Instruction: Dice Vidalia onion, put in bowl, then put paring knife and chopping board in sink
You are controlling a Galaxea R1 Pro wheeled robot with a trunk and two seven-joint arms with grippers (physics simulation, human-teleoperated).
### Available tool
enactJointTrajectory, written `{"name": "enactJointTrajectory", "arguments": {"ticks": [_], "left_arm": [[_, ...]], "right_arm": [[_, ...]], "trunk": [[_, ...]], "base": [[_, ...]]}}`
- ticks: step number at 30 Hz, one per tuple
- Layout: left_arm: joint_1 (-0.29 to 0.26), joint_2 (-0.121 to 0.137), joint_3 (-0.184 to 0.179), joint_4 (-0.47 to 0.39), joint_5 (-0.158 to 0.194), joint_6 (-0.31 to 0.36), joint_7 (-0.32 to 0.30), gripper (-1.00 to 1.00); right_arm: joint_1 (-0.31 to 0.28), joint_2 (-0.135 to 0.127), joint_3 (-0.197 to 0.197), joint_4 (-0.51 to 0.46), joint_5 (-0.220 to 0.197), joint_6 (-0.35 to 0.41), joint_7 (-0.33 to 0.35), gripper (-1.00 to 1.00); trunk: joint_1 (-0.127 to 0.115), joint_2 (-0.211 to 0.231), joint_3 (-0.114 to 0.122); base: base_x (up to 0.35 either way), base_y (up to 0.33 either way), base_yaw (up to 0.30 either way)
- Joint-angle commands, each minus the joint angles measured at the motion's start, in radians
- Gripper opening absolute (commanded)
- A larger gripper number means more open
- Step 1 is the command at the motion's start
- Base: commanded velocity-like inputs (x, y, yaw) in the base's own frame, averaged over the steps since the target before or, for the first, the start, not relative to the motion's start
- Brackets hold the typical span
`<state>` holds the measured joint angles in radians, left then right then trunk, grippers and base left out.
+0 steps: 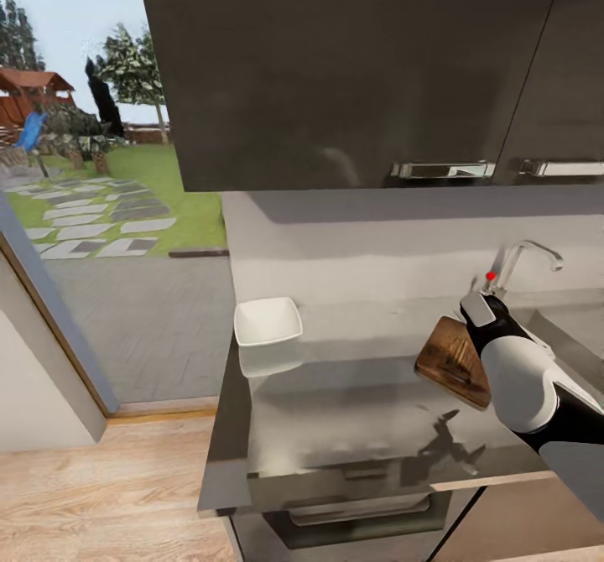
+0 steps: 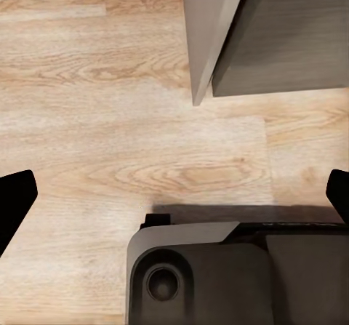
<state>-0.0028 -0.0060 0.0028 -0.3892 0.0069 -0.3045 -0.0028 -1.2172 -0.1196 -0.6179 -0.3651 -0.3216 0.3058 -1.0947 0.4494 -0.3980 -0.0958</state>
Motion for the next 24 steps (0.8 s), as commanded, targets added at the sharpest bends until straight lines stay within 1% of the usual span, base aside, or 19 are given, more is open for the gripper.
{"name": "enactJointTrajectory", "arguments": {"ticks": [1,7,16,24], "left_arm": [[0.0,0.0,0.0,0.0,0.001,-0.002,0.0,1.0],[0.0,0.0,0.0,0.0,0.001,-0.002,0.0,1.0],[0.0,-0.001,0.001,0.0,0.002,-0.002,0.0,1.0],[0.0,0.0,0.002,0.0,0.003,-0.001,0.0,1.0]], "right_arm": [[-0.001,0.0,0.0,-0.001,-0.002,0.01,-0.004,1.0],[-0.001,0.001,0.001,0.0,-0.002,0.01,-0.002,1.0],[-0.001,0.005,0.001,0.0,-0.002,0.01,-0.002,1.0],[-0.001,0.007,0.001,0.0,-0.002,0.01,-0.001,1.0]], "trunk": [[0.001,-0.002,-0.002],[0.001,-0.002,-0.002],[0.001,-0.002,-0.002],[0.001,-0.002,-0.002]], "base": [[-0.009,-0.007,0.0],[-0.059,-0.002,0.0],[-0.225,0.0,0.0],[-0.035,0.003,0.0]]}}
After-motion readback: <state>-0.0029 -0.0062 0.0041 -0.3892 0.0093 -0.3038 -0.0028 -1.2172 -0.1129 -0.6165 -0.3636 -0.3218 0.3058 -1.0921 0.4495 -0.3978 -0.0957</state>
